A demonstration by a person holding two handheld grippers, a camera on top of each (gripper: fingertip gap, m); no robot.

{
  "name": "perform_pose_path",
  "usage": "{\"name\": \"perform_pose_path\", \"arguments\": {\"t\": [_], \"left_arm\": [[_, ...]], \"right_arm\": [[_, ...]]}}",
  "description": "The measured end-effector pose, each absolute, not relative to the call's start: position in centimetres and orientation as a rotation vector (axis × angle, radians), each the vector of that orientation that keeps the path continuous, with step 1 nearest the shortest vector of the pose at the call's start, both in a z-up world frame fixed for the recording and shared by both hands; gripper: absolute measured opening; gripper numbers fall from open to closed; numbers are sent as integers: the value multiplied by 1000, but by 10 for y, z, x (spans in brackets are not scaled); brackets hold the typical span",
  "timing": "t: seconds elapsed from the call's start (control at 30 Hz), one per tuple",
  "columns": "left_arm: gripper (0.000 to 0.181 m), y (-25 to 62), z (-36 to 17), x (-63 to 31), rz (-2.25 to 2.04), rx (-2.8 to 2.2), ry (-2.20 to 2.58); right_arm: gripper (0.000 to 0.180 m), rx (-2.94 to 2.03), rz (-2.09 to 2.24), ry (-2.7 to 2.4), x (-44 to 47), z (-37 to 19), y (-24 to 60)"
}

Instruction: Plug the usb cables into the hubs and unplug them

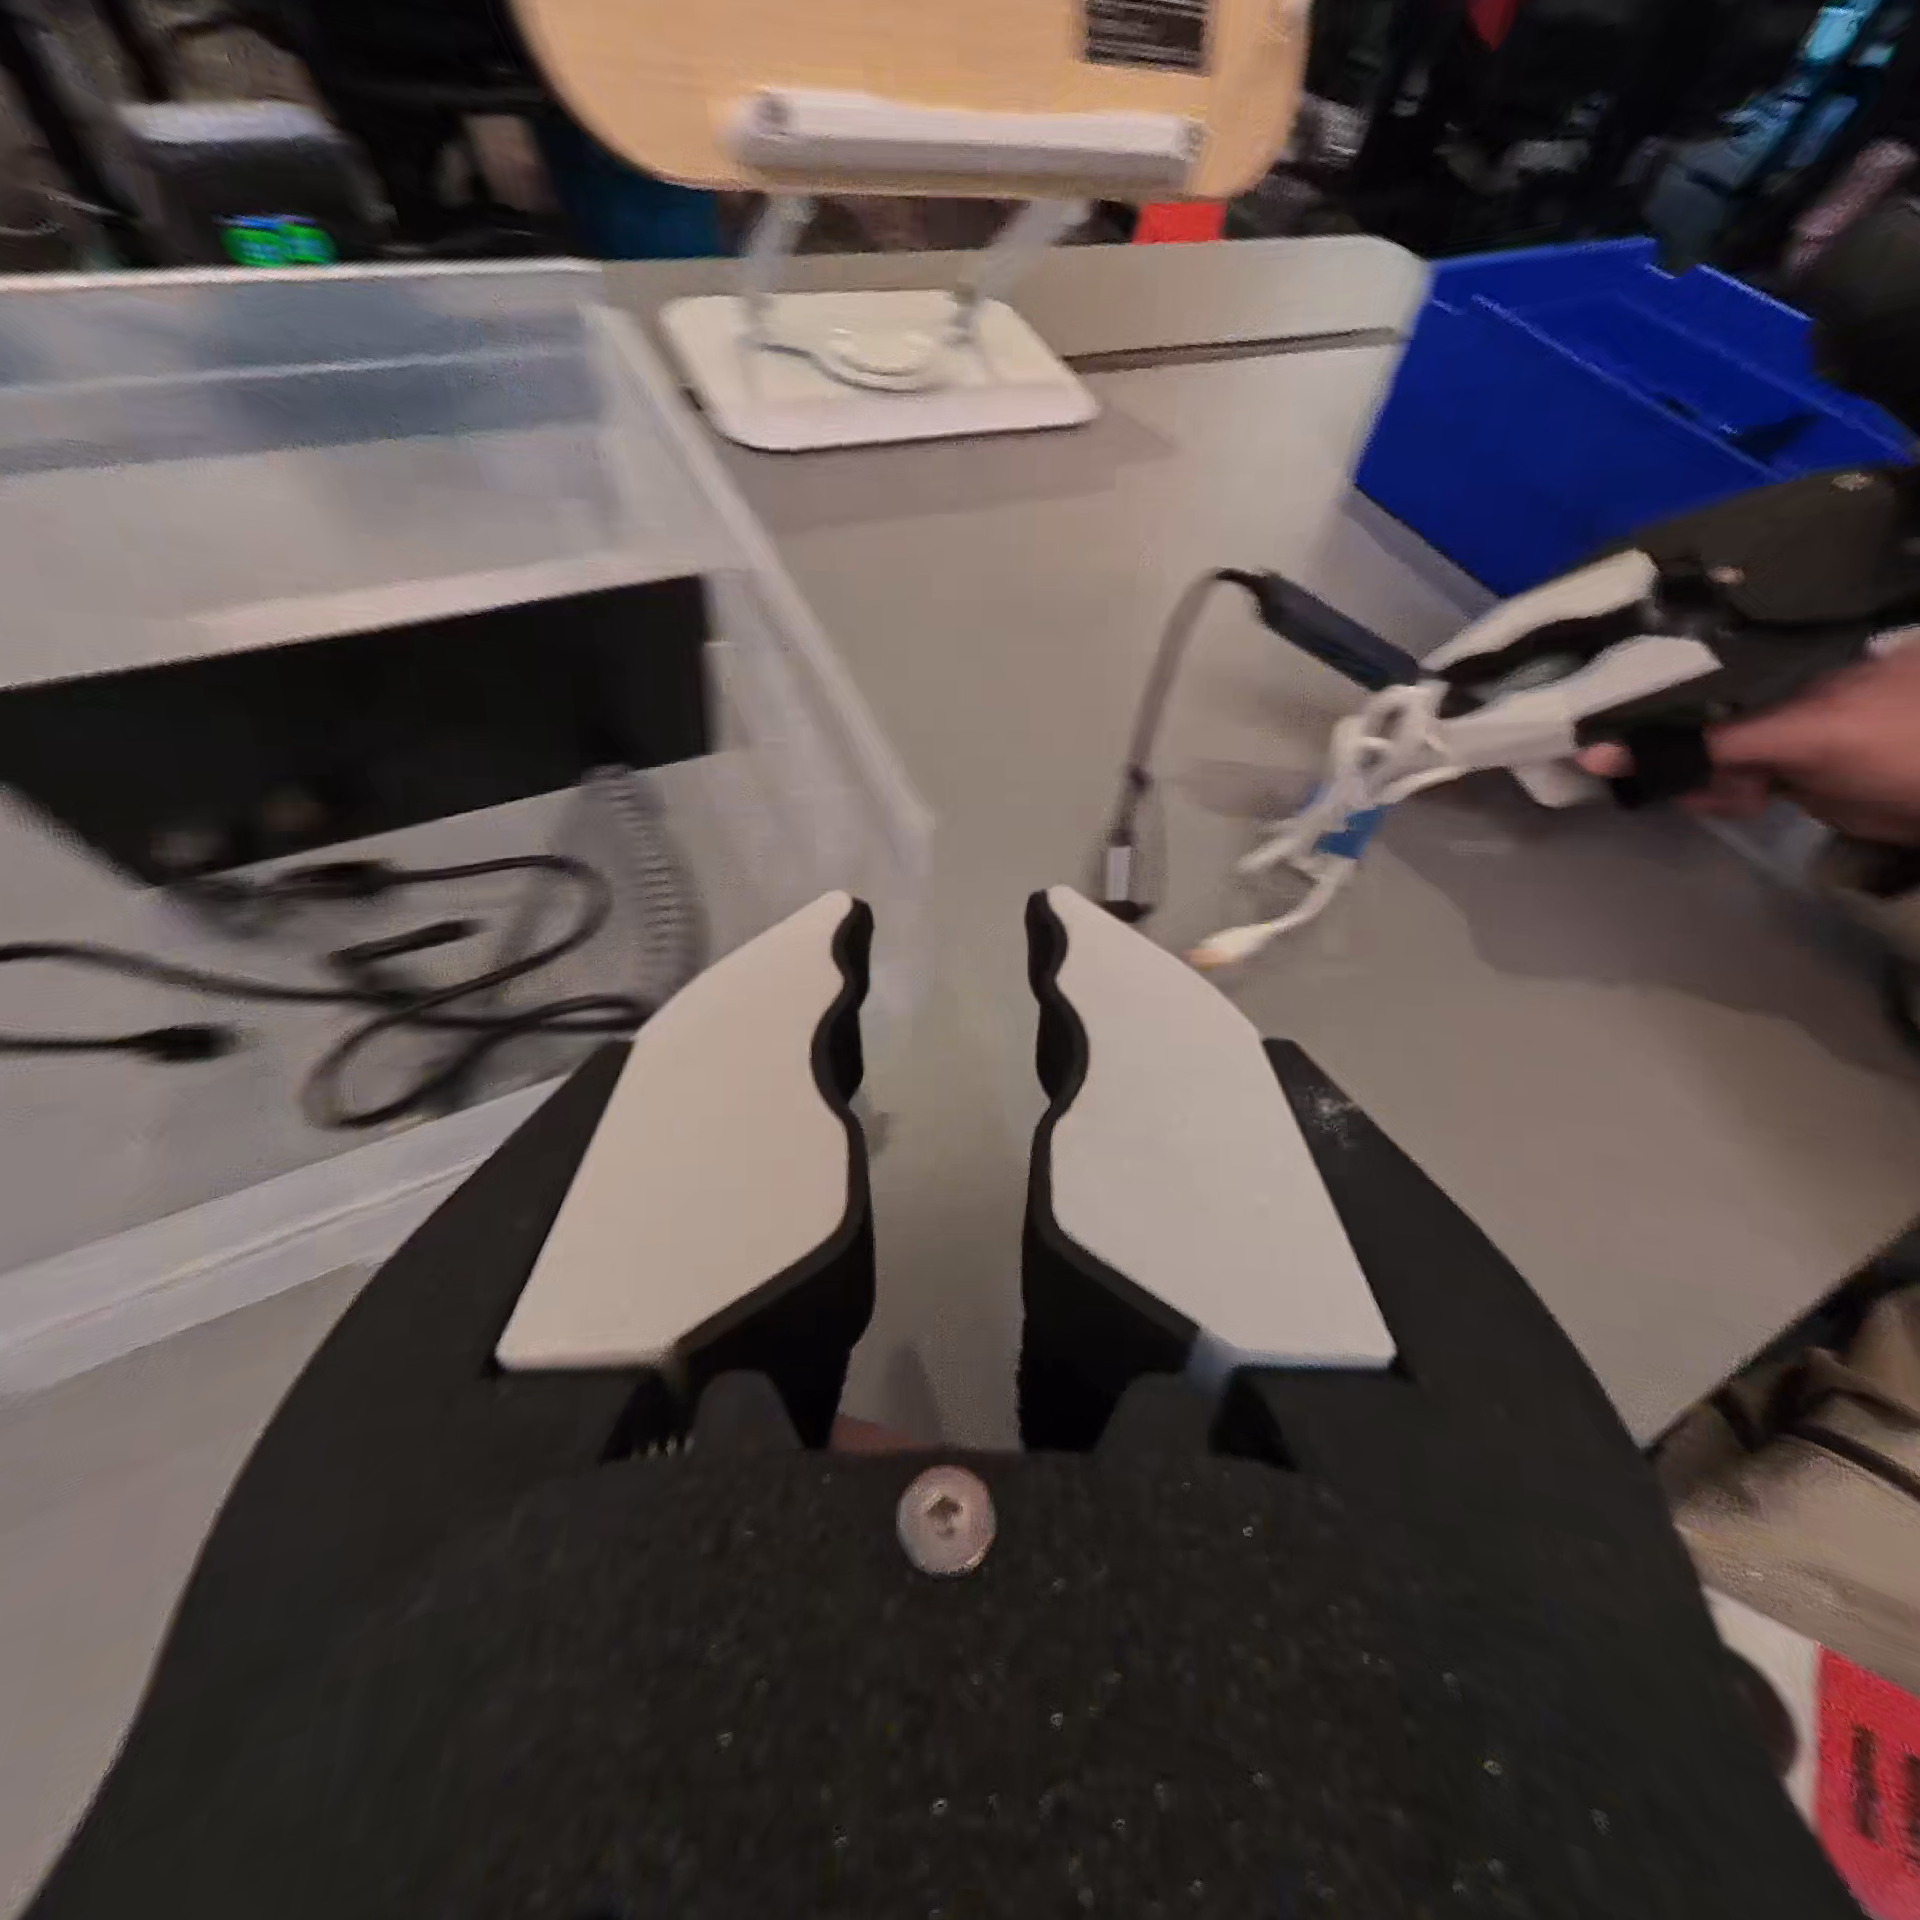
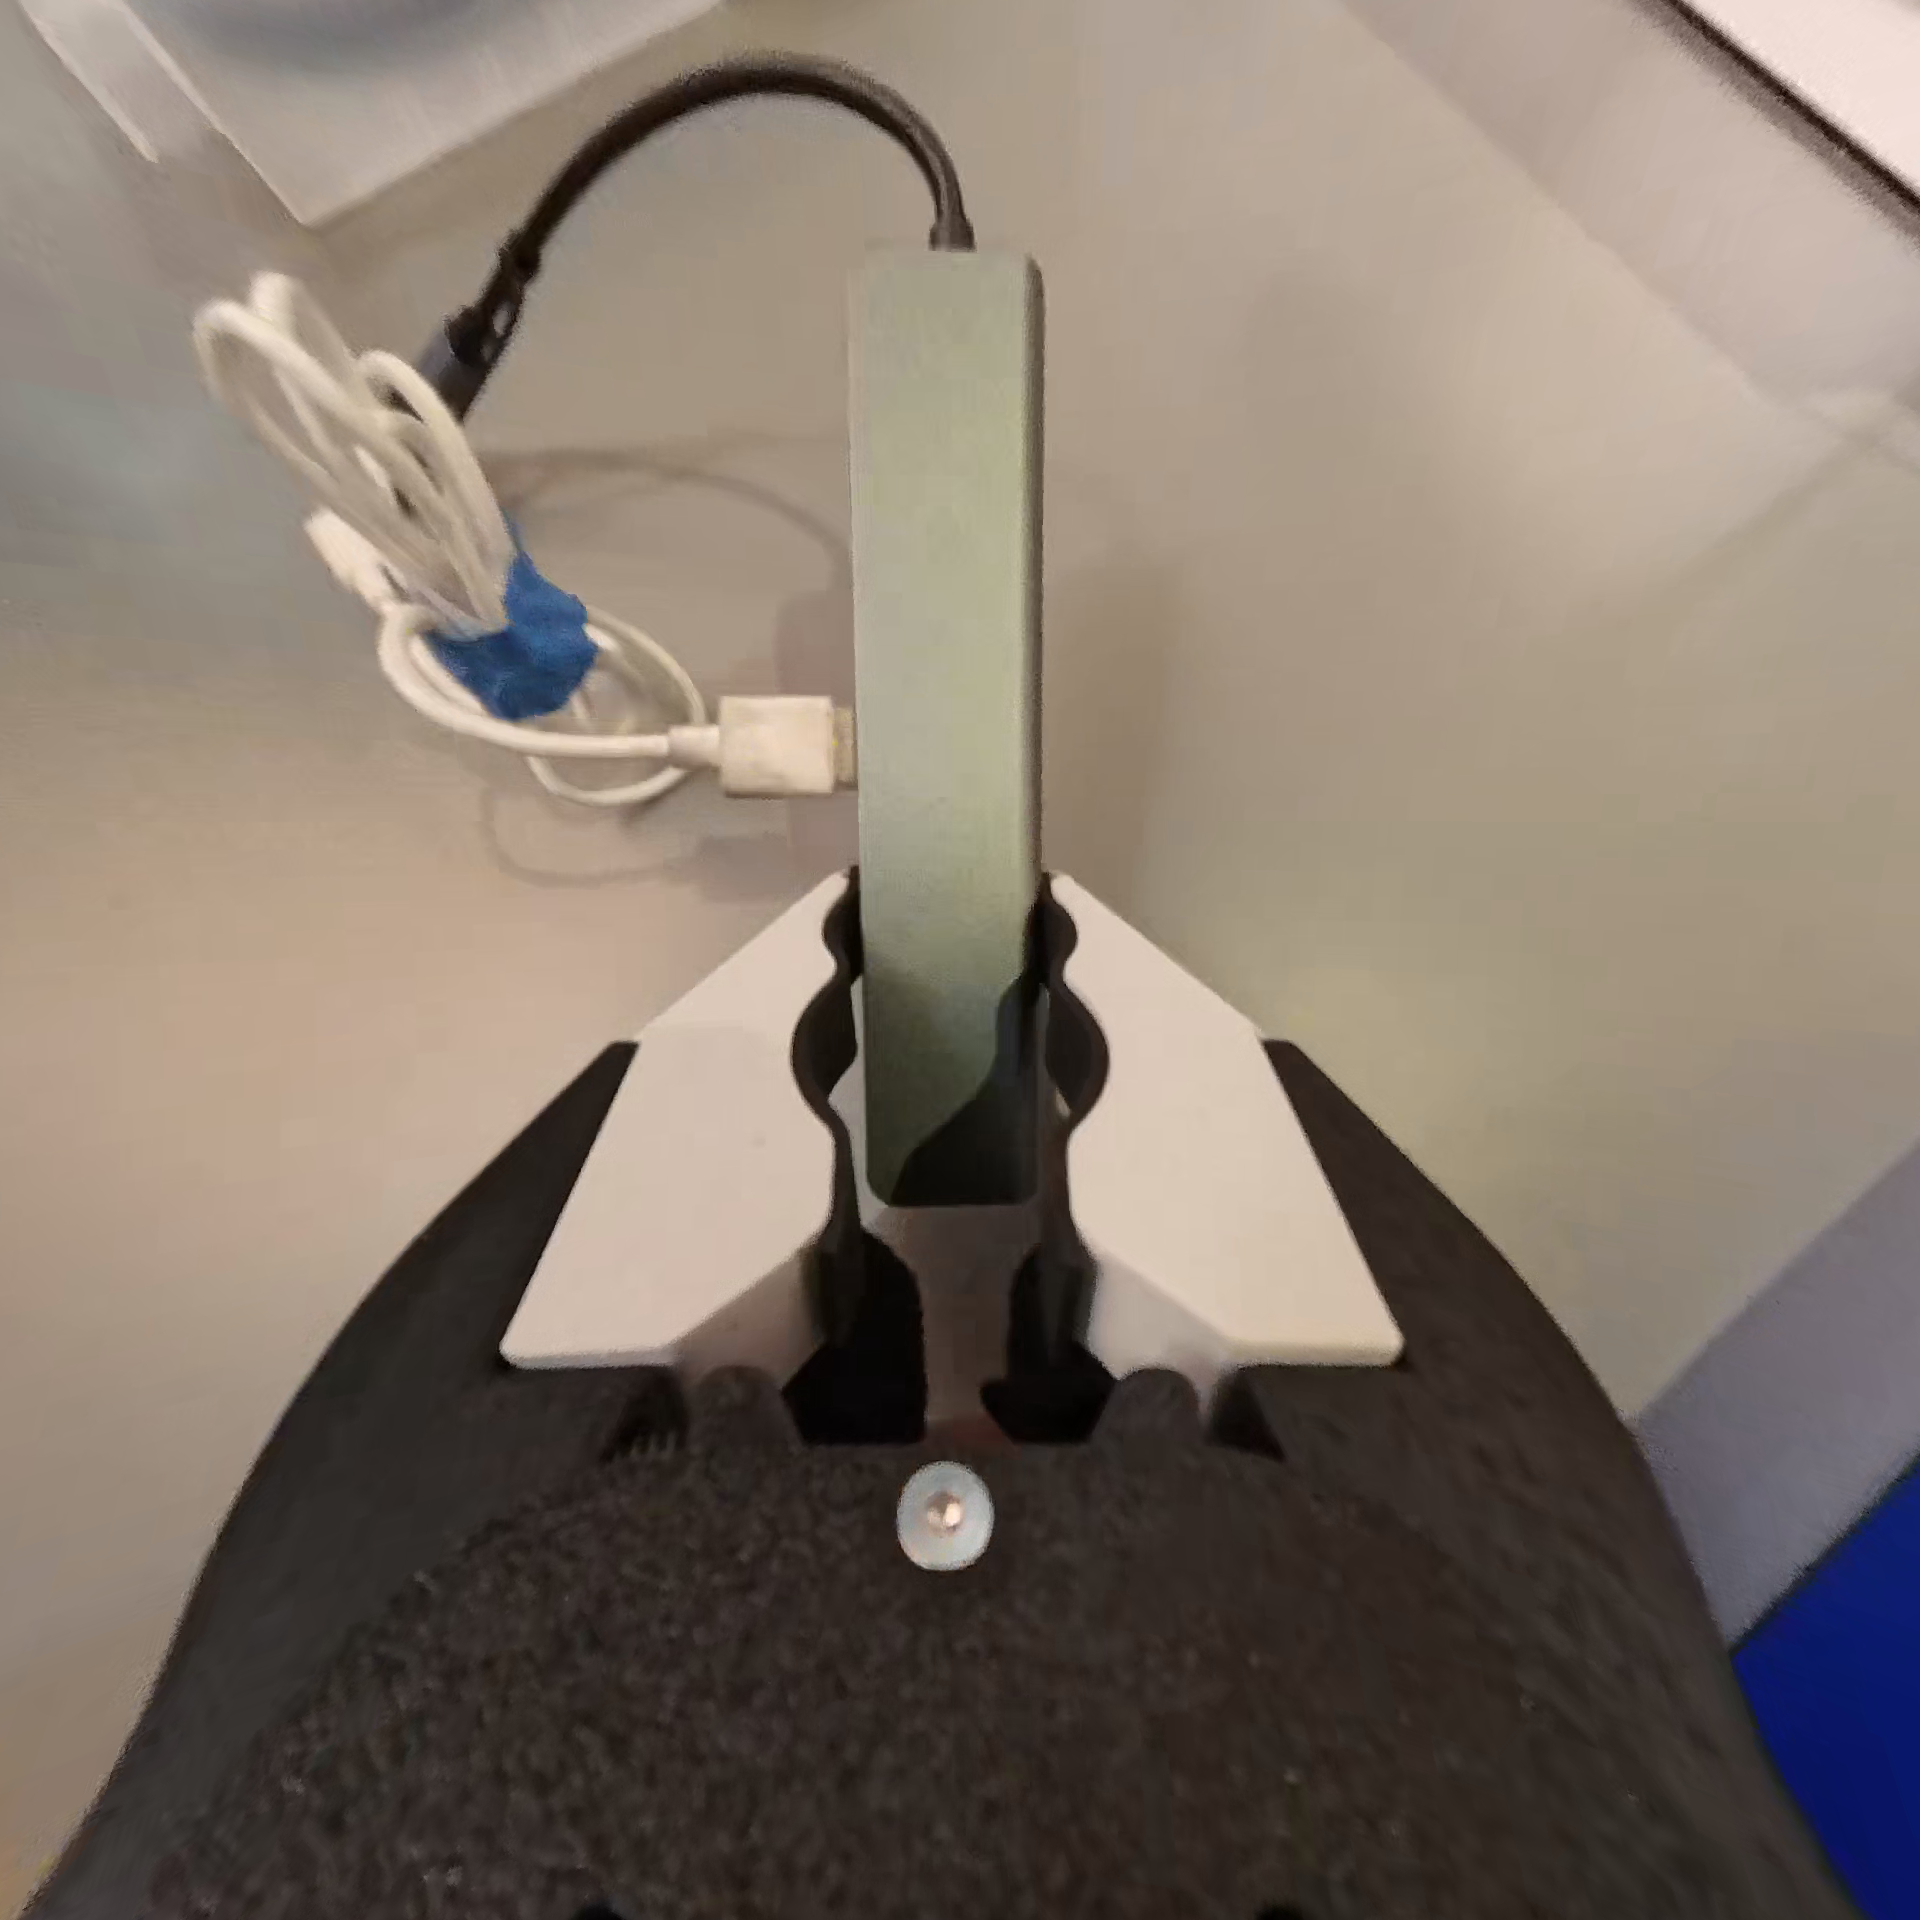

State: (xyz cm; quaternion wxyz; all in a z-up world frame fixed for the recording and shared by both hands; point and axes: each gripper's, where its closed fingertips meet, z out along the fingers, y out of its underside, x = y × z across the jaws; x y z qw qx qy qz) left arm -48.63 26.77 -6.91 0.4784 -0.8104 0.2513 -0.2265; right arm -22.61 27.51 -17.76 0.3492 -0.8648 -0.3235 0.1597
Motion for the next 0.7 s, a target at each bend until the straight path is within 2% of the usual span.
{"name": "perform_pose_path", "arguments": {"t": [0.27, 0.37, 0.43, 0.6, 0.7], "left_arm": [[32, 322, -84, -547, -147, -2162, 939], [30, 337, -93, -533, -101, -2204, 1186], [30, 338, -107, -518, -155, -2281, 1347], [32, 339, -165, -508, -102, -2585, 1516], [25, 339, -175, -503, -117, -2672, 1487]], "right_arm": [[28, -2294, 369, -803, -218, -190, 287], [38, -2290, 409, -800, -223, -189, 285], [51, -2289, 456, -780, -225, -185, 279], [53, -2149, 501, -701, -229, -161, 262], [52, -2073, 455, -698, -225, -152, 251]]}}
